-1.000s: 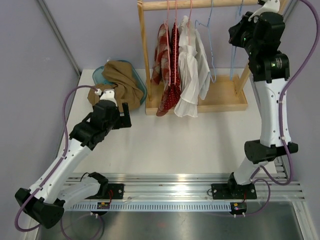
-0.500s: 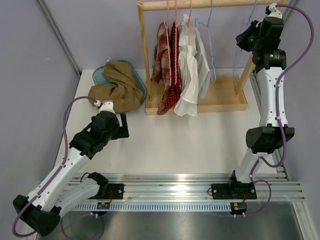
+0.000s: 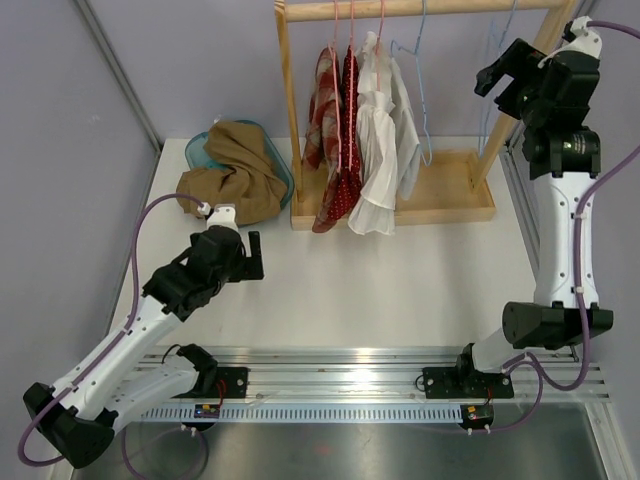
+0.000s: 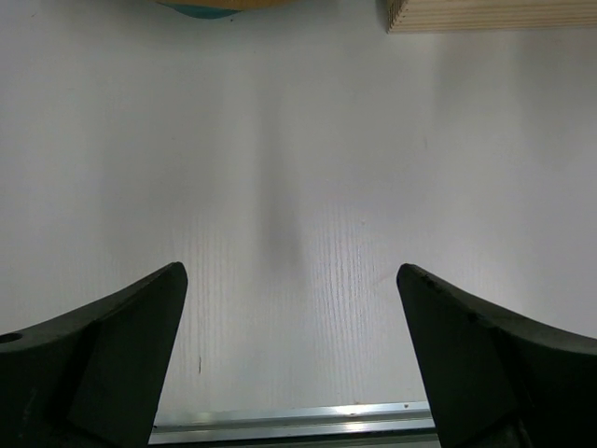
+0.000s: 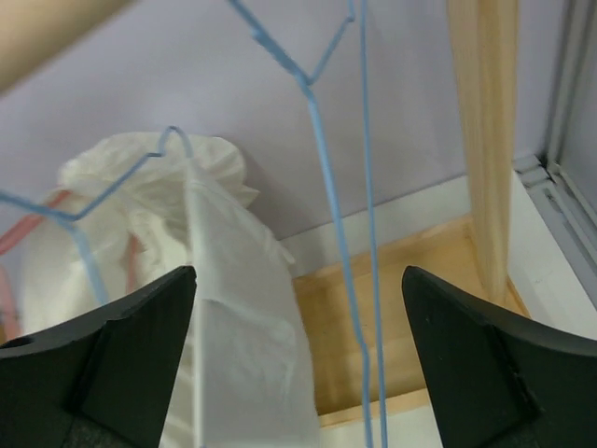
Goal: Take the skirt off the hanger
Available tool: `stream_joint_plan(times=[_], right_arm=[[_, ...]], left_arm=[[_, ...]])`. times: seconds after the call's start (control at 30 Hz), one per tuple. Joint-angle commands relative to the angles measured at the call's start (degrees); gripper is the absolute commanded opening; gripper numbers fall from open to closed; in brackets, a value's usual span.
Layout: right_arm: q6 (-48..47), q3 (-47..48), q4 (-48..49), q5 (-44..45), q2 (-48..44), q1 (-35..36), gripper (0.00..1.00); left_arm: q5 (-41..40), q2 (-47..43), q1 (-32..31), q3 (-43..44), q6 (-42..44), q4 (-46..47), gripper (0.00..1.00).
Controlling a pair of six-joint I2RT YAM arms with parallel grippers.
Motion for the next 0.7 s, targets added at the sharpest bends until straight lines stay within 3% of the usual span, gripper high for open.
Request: stream_joint_plan(times=[0.0,0.2,0.33,0.57,0.63,0.67], right_arm=[[1.5,0.1,6.0,-8.5,-5.9,0.3,0.99],[0.8,4.0,5.7,-16.8,-2.8,5.7,0.99],[-2.3,7.3,2.3,-14.0,1.4,10.8,0.98],[-1.4,6.7,2.2,-13.3,5.7,12.6,0.96],[-1.2,5.5,2.9,-13.1,6.3,12.9,0.88],[-1.2,5.3,2.9,-13.0,6.4,13.0,0.77]], left_arm=[[-1.9,-0.4,-0.8,-0.1,-0.8,1.8,0.99],[-2.7,-0.9,-2.2,-0.1,-1.2,1.6,0.99],[-3.0,-1.6,-3.0,-0.4,-1.3,1.6,0.99],[-4.7,-1.8,-4.9,-0.1,-1.8,0.7,0.99],[-5.1,-1.7,-5.4,-0.1,-1.9,0.5,0.99],[-5.2,-1.6,-5.7,0.0,-1.9,0.4,0.99]])
